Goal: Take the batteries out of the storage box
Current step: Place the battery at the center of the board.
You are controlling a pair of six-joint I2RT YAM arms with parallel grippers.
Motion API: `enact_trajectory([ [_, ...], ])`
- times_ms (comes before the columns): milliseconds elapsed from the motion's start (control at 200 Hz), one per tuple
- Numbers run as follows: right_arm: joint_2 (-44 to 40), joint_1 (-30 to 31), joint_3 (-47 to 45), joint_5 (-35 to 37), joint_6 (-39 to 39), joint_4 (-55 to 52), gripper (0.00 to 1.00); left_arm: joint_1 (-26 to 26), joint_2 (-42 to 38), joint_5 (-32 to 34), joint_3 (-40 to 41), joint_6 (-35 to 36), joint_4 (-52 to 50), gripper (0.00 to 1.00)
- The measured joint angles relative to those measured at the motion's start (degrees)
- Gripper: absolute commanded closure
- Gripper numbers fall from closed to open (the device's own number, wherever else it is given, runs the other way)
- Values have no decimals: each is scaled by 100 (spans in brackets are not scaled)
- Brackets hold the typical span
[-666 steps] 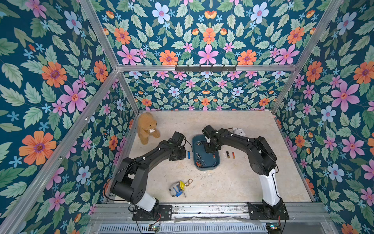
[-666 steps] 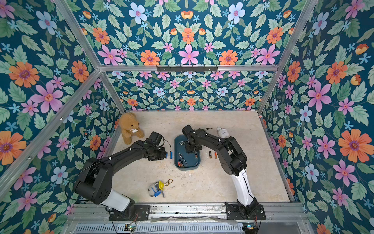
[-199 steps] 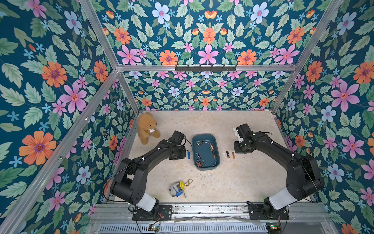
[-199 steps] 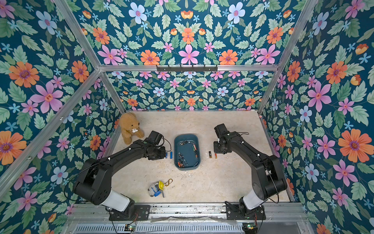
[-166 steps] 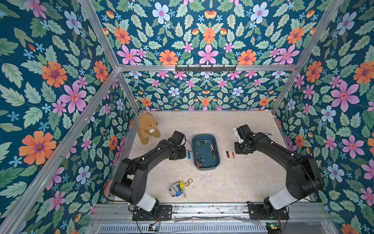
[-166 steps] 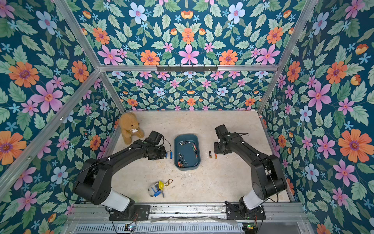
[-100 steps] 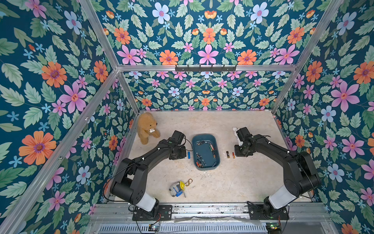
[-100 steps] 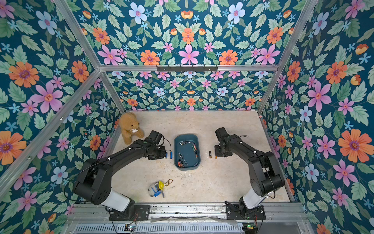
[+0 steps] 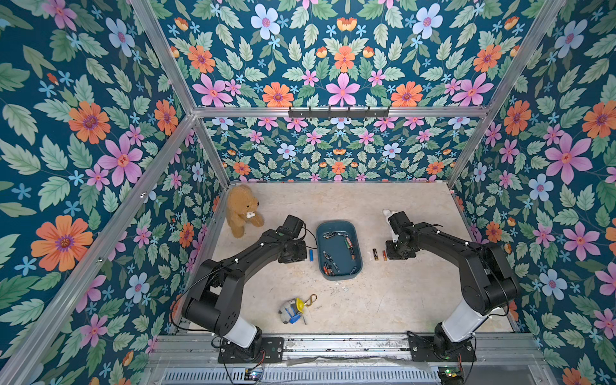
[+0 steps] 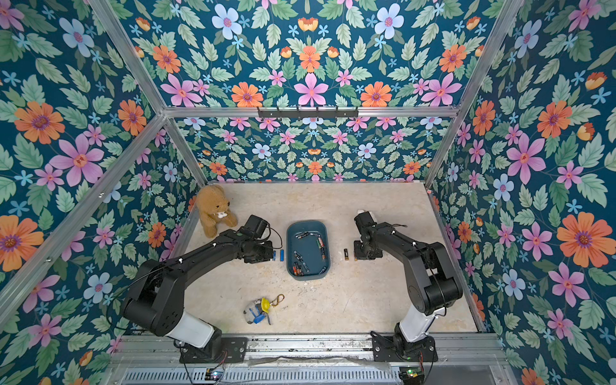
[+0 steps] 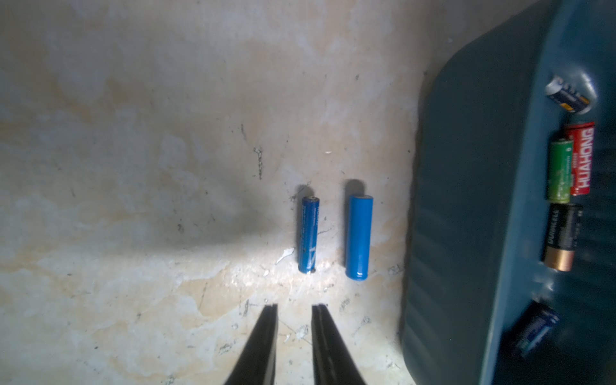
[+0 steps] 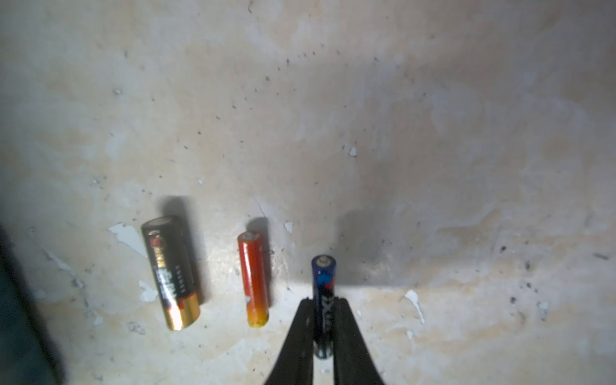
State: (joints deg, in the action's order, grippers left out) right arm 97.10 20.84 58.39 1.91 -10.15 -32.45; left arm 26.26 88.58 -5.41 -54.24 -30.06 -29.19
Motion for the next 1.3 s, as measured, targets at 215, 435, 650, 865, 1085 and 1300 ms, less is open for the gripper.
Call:
enact_trajectory([
  [215, 81, -7, 4, 26, 79, 48, 85, 0, 0, 0, 2, 0, 4, 75],
  [435, 149, -7, 39, 72, 79, 59, 85, 0, 0, 0, 20, 0, 9, 75],
  [650, 234, -28, 79, 87, 87, 76, 85, 0, 0, -2, 39, -2, 7, 75],
  [865, 293, -39, 111, 87, 103, 87, 84, 0, 0, -2, 42, -20, 9, 75],
  [1085, 330, -39, 122, 83, 105, 90, 84, 0, -4, -4, 42, -87, 11, 75],
  [1300, 345, -39, 131, 74, 120, 90, 79, 0, -9, -4, 48, -87, 28, 75],
])
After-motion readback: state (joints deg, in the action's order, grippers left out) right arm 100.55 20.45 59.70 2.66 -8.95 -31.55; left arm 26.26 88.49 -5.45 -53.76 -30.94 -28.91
